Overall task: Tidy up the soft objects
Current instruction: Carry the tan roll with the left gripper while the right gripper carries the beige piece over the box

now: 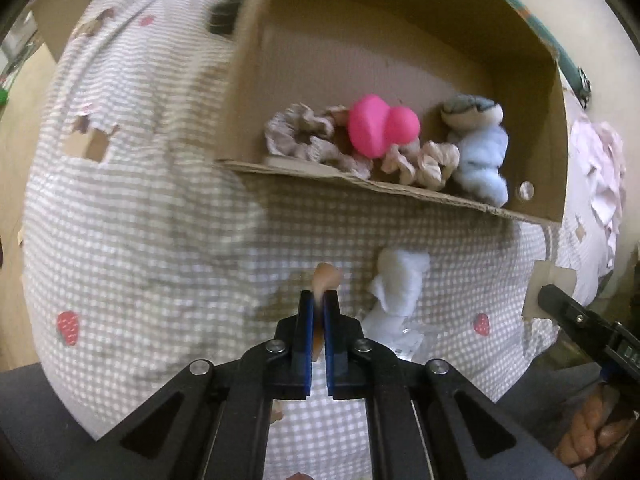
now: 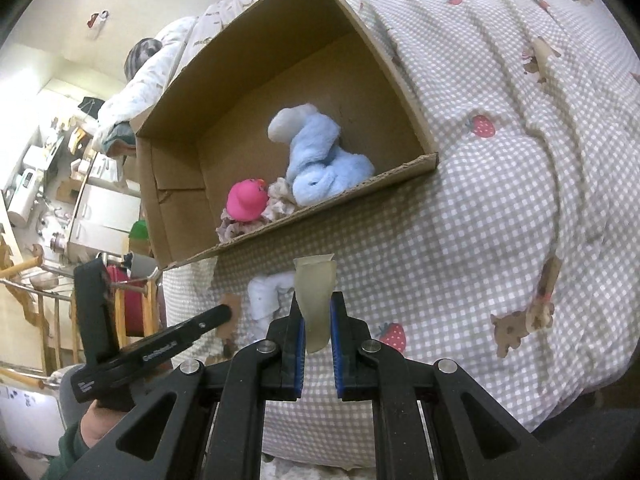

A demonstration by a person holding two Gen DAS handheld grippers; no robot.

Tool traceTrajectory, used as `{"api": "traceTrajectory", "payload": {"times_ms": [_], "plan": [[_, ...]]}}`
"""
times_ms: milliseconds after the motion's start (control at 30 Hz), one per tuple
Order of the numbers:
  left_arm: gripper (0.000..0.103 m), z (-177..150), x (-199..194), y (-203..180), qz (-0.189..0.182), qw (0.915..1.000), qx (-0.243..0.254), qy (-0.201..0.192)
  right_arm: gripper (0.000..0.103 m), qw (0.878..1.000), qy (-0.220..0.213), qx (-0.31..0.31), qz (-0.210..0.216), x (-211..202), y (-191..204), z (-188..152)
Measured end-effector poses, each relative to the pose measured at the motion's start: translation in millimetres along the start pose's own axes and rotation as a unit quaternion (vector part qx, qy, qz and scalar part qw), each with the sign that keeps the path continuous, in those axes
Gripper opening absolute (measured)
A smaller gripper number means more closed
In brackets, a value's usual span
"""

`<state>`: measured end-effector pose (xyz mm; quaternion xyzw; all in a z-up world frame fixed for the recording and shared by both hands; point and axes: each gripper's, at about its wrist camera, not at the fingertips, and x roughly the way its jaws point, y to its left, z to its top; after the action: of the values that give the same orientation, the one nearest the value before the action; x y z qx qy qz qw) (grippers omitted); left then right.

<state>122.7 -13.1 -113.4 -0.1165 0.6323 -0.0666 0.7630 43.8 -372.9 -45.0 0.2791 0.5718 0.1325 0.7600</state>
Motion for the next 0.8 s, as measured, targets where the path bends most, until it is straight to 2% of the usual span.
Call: {"api": "traceTrajectory", "payload": {"times_ms": [333,467,567,667,800], "plan": [[0.005,-10,-41,28,0.005,0.9986,-0.029,-0.045,0.013,1.0,0.008,-0.018,-0.01,10,14,-4],[0.005,-11,-77,22,-0.013,0.9958,-0.017,-0.089,0.013,0.999,0.001,0.006,0.031,-7,14,0],[0.005,-9,-105,11,-0.022,0.9925,-0.003,-0.12,0.013,0.999,-0.016,-0.004,0.046,-25,24,7],[0.005,3,-128,8,-0.021,0.9887,0.007,-0.148,0.013,0.998,-0.029,-0.021,0.053,-40,37,17],[0.005,35,-139,-2,-0.01,0.9863,0.02,-0.163,0.013,0.997,-0.049,-0.039,0.052,-54,54,34]]}}
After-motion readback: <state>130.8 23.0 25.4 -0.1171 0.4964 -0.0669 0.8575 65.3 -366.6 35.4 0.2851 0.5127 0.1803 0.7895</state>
